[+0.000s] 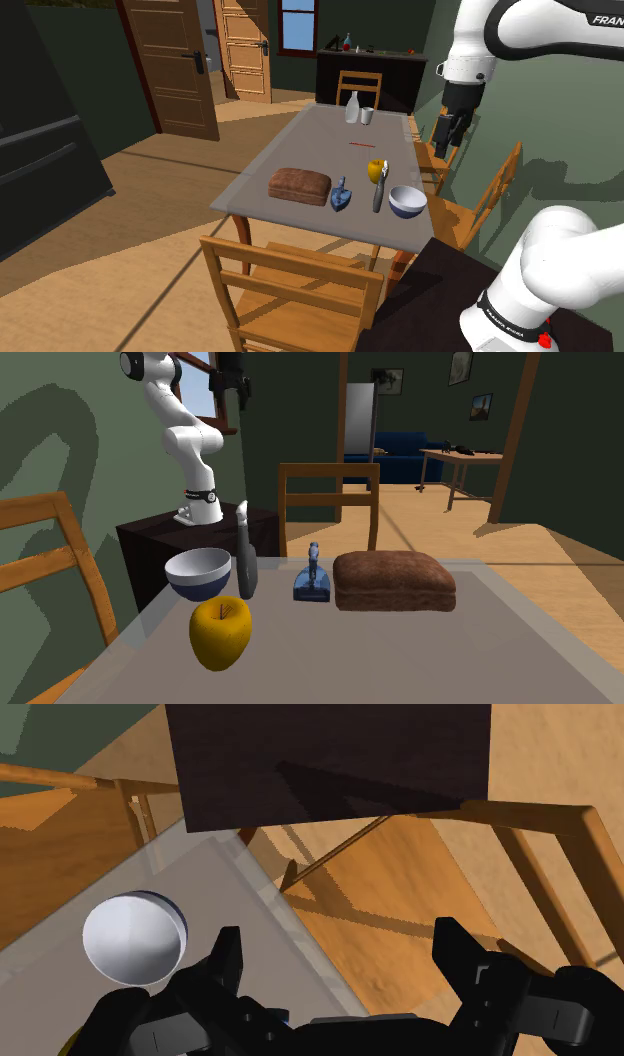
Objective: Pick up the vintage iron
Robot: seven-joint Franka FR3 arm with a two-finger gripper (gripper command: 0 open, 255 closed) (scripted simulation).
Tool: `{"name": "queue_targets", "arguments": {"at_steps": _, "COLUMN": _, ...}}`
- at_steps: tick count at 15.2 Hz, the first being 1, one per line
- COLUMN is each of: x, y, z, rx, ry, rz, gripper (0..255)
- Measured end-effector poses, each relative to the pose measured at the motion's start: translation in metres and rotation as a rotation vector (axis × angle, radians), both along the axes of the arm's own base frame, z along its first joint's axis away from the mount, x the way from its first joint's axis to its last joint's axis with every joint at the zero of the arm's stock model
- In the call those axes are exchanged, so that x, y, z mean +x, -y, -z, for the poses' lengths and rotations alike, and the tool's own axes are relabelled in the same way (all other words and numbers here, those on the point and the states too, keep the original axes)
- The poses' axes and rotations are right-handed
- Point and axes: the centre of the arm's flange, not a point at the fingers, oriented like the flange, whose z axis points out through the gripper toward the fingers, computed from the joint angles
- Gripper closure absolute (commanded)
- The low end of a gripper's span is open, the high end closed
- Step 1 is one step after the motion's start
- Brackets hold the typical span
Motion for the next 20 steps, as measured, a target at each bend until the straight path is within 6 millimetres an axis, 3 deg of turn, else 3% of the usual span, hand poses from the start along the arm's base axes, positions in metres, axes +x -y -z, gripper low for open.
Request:
{"name": "queue_targets", "arguments": {"at_steps": 2, "x": 0.004, "y": 0.001, "z": 0.004, "rx": -0.001, "ry": -0.001, "rz": 0.007, "gripper": 0}}
{"name": "queue_targets", "arguments": {"at_steps": 4, "x": 0.021, "y": 0.001, "z": 0.016, "rx": -0.006, "ry": -0.003, "rz": 0.029, "gripper": 0}}
{"name": "queue_targets", "arguments": {"at_steps": 11, "x": 0.096, "y": 0.007, "z": 0.071, "rx": -0.026, "ry": -0.004, "rz": 0.127, "gripper": 0}}
{"name": "queue_targets", "arguments": {"at_steps": 20, "x": 0.186, "y": 0.036, "z": 0.143, "rx": -0.052, "ry": -0.005, "rz": 0.254, "gripper": 0}}
